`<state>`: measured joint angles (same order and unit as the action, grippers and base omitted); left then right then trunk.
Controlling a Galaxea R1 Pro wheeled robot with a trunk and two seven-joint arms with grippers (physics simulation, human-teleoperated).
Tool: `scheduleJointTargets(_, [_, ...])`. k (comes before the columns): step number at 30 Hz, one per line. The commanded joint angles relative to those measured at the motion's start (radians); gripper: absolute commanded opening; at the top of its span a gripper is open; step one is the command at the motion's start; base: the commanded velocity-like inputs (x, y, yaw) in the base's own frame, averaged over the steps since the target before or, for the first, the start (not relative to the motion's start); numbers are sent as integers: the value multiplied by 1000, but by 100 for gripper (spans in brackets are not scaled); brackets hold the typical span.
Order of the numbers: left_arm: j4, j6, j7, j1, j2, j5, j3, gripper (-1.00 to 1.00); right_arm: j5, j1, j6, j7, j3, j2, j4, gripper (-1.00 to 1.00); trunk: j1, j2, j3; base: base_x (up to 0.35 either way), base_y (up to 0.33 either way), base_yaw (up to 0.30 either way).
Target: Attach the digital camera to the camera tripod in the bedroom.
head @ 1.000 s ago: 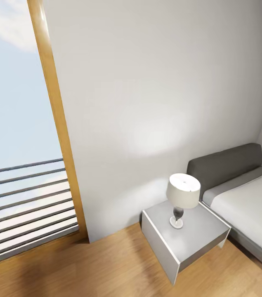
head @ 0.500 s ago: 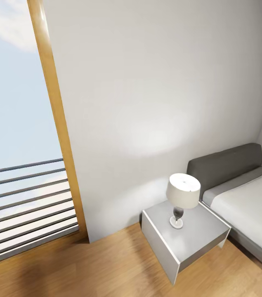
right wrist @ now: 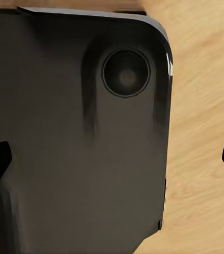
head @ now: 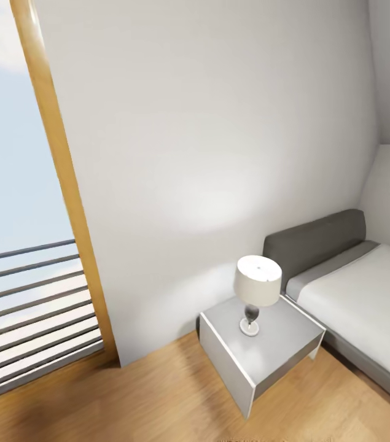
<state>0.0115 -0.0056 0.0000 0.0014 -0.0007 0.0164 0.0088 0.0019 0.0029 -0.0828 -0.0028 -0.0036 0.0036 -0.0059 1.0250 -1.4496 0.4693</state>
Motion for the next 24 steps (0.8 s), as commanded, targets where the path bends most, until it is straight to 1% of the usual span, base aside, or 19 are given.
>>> scheduleJointTargets(1, [1,-1,0,0,0,8,1,100,0,0,-3,0,-1,0,0,100,0,0,1,0,0,-291])
scheduleJointTargets(4, [1,-1,0,0,2,36,0,100,0,0,-3,0,-1,1,0,100,0,0,1,0,0,-294])
scheduleJointTargets(5, [1,-1,0,0,3,62,0,100,0,0,-3,0,0,1,0,100,0,0,1,0,0,-297])
scheduleJointTargets(7, [1,-1,0,0,5,92,0,100,0,0,-3,-1,0,1,0,100,0,0,1,0,0,-297])
scheduleJointTargets(13, [3,-1,0,0,9,167,-2,100,-3,0,-3,-2,-2,0,0,100,0,0,1,0,0,-299])
scheduleJointTargets(17, [20,1,2,0,10,186,-3,100,-4,0,-5,-2,-2,0,0,100,0,0,1,0,0,-299])
scheduleJointTargets(21, [48,1,3,0,6,196,-1,100,-5,0,-22,-2,-3,-3,0,100,0,0,1,0,0,-298])
scheduleJointTargets(22, [55,1,2,0,4,198,0,100,-4,0,-37,-2,-2,-7,0,100,0,0,1,0,0,-237])
scheduleJointTargets(24, [56,1,2,0,4,199,0,100,-4,0,-42,-2,-2,-9,0,100,0,0,1,0,0,-212])
